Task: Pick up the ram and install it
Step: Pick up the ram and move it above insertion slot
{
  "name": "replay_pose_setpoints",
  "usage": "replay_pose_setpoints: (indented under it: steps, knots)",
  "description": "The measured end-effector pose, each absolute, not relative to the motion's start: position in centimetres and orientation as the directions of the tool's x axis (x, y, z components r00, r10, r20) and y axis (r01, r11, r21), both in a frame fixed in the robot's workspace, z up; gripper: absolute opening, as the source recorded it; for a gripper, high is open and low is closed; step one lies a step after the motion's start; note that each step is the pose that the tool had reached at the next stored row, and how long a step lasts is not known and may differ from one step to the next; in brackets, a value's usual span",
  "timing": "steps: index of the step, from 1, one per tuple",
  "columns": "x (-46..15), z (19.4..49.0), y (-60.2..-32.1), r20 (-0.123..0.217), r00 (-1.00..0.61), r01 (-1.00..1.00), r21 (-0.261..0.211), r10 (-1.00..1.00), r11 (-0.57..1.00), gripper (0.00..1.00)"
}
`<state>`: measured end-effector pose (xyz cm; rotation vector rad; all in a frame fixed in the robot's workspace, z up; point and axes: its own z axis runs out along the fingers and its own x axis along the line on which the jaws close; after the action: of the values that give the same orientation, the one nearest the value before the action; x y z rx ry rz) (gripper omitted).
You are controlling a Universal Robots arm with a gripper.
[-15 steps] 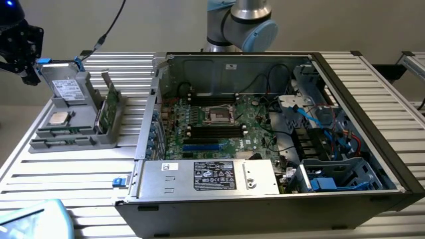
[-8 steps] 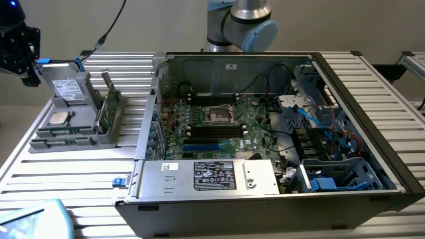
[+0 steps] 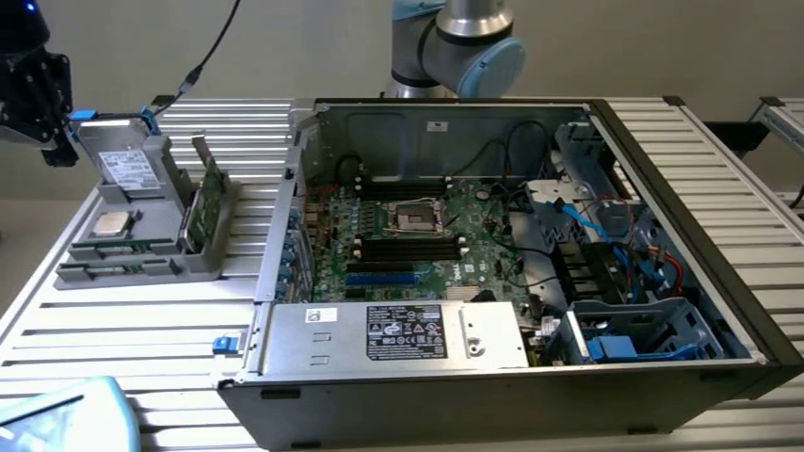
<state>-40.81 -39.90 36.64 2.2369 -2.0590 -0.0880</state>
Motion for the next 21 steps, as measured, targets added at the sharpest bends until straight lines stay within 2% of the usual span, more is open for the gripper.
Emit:
replay_pose_setpoints:
  steps: [6, 7, 8, 10, 11, 12, 21]
  knots:
    - [-40.8, 36.5, -39.9, 0.005, 0.154, -0.982, 0.11, -0.988, -0.152, 0.12]
    - [-40.8, 36.5, -39.9, 0.005, 0.154, -0.982, 0.11, -0.988, -0.153, 0.18]
    - [-40.8, 36.5, -39.9, 0.005, 0.154, -0.982, 0.11, -0.988, -0.153, 0.18]
    - [-40.8, 36.5, -39.9, 0.005, 0.154, -0.982, 0.11, -0.988, -0.153, 0.31]
    - [-40.8, 36.5, -39.9, 0.005, 0.154, -0.982, 0.11, -0.988, -0.153, 0.31]
    - [-40.8, 36.4, -39.9, 0.005, 0.154, -0.982, 0.11, -0.988, -0.153, 0.37]
    - [-40.8, 34.8, -39.8, 0.005, 0.154, -0.982, 0.11, -0.988, -0.152, 0.37]
